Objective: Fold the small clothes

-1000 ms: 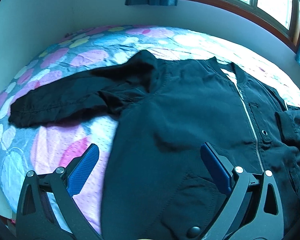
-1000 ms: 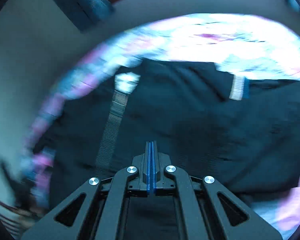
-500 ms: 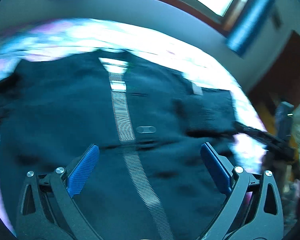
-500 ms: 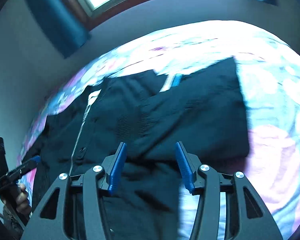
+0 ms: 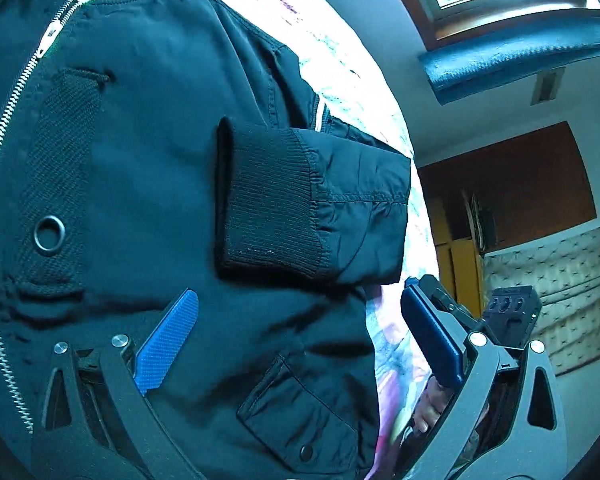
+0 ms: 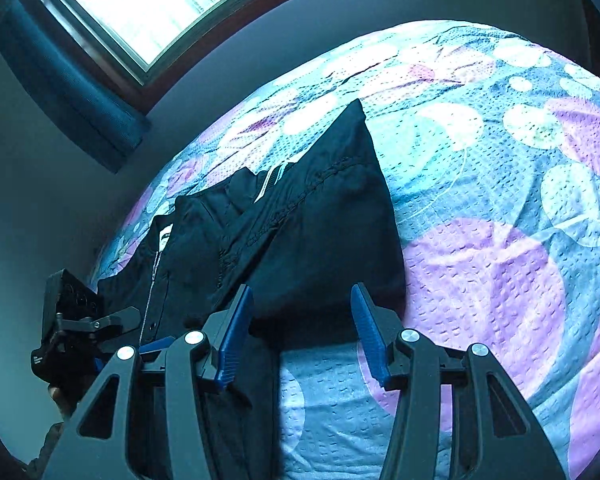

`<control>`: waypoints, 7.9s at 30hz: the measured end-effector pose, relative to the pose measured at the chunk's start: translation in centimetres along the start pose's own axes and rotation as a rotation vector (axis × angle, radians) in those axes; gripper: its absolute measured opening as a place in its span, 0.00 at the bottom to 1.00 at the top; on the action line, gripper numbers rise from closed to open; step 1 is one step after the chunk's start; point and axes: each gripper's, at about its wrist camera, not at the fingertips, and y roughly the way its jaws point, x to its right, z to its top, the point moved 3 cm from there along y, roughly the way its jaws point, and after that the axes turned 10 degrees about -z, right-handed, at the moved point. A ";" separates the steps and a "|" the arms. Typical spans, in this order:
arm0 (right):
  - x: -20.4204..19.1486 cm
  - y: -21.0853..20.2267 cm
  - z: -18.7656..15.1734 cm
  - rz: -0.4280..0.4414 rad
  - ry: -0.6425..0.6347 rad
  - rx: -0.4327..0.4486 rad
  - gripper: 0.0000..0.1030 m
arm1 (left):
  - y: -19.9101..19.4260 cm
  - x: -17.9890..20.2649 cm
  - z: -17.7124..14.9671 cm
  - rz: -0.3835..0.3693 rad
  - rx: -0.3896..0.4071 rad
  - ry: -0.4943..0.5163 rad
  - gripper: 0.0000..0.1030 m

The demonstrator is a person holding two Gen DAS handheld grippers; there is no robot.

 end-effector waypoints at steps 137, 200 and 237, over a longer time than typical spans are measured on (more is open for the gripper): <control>-20.2 8.5 -6.4 0.194 -0.238 -0.232 0.63 | -55.0 -12.2 -2.8 0.812 0.935 -0.086 0.11; -24.0 4.3 2.5 0.276 -0.205 0.005 0.09 | -34.1 -15.9 -4.5 0.951 0.498 -0.090 0.95; -12.7 6.2 -2.3 0.210 -0.103 -0.239 0.49 | -37.5 -15.3 -7.2 0.813 0.500 -0.089 0.98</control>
